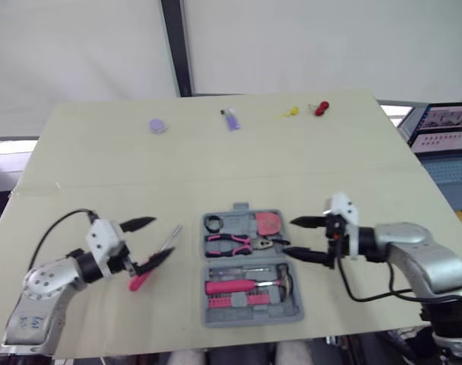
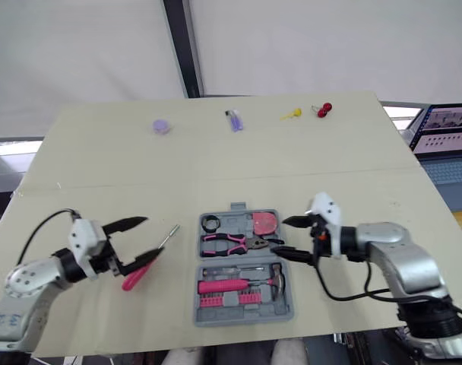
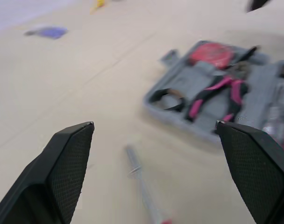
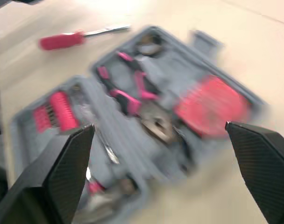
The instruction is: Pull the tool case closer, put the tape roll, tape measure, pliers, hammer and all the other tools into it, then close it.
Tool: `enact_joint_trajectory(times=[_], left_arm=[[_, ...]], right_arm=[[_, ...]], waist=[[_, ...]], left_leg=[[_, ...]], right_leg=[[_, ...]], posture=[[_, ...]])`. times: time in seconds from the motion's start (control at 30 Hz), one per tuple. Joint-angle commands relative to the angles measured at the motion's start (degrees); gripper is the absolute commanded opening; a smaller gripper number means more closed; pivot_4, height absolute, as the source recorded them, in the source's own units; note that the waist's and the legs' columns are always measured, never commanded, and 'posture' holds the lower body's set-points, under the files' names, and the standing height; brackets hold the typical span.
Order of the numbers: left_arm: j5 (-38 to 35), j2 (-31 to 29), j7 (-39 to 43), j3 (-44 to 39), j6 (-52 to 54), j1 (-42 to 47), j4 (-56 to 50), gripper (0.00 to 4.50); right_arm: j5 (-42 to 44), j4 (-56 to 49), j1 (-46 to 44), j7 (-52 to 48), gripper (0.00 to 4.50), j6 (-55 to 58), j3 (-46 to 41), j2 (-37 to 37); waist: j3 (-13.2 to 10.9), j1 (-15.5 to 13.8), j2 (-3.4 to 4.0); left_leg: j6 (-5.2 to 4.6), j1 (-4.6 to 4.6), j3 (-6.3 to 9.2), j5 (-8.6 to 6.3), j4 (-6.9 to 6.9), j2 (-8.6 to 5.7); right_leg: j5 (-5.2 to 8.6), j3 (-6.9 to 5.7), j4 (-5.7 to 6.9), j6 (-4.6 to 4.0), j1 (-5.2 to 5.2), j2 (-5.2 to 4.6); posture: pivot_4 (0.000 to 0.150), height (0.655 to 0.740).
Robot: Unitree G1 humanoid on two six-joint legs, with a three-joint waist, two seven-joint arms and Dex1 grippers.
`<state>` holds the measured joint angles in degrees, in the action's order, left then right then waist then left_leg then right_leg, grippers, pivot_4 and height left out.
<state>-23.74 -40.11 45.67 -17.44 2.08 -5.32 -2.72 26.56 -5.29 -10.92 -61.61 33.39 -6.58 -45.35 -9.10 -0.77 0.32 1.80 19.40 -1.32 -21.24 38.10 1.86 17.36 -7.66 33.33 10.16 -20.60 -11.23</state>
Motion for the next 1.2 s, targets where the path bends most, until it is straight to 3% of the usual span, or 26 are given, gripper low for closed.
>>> enact_joint_trajectory(times=[0.03,0.17,0.37,0.77,0.93,1.2], left_arm=[[1.3,-1.38,-4.74,-6.86,1.16,0.19,5.94,4.5],[0.12,-0.89,-10.48,-14.2,4.34,-0.75,9.6,4.5],[0.91,2.44,-16.97,-18.9,7.62,-4.66,7.87,4.5],[0.0,4.59,-17.28,-19.44,7.46,-6.19,6.13,4.5],[-2.38,5.03,-3.37,-12.6,2.35,-9.63,-1.85,4.5],[0.99,7.91,-1.41,-2.77,0.55,-11.16,-8.27,4.5]], right_arm=[[0.3,4.52,3.03,2.29,4.46,-3.62,-8.49,-1.17],[-1.91,13.34,7.12,6.79,4.46,-9.41,-16.3,-1.47],[-4.1,24.65,8.84,12.96,4.46,-18.74,-23.35,-0.56],[-4.6,30.69,6.42,11.94,4.46,-22.8,-21.94,-1.18],[-0.96,19.5,5.1,6.42,4.46,-16.71,-17.33,-1.2],[8.22,-8.56,-1.06,-0.89,4.46,-1.77,-3.53,-2.81]], waist=[[-0.07,0.03,-0.01],[-0.12,0.49,-0.07],[-0.2,0.9,-0.04],[-0.35,0.88,-0.1],[-0.38,0.88,-0.04],[-0.49,0.8,0.12]], left_leg=[[0.0,-0.02,-0.05,0.0,0.01,0.0],[0.0,-0.12,-0.15,0.0,0.01,0.01],[0.0,-0.15,-0.21,0.0,-0.03,0.01],[0.01,-0.19,-0.26,0.0,-0.04,0.04],[0.02,-0.18,-0.29,0.0,-0.02,0.04],[0.02,-0.17,-0.27,0.0,-0.04,0.06]], right_leg=[[0.0,0.01,0.0,0.0,0.0,0.0],[0.0,0.09,0.03,0.01,0.03,-0.03],[0.0,0.09,0.03,0.01,0.01,-0.06],[0.0,0.13,0.03,0.01,0.01,-0.06],[-0.01,0.15,0.01,0.01,-0.01,-0.06],[-0.01,0.14,0.02,0.01,-0.03,-0.05]], posture=[[0.15,0.74],[0.15,0.74],[0.15,0.74],[0.15,0.74],[0.15,0.74],[0.15,0.74]])
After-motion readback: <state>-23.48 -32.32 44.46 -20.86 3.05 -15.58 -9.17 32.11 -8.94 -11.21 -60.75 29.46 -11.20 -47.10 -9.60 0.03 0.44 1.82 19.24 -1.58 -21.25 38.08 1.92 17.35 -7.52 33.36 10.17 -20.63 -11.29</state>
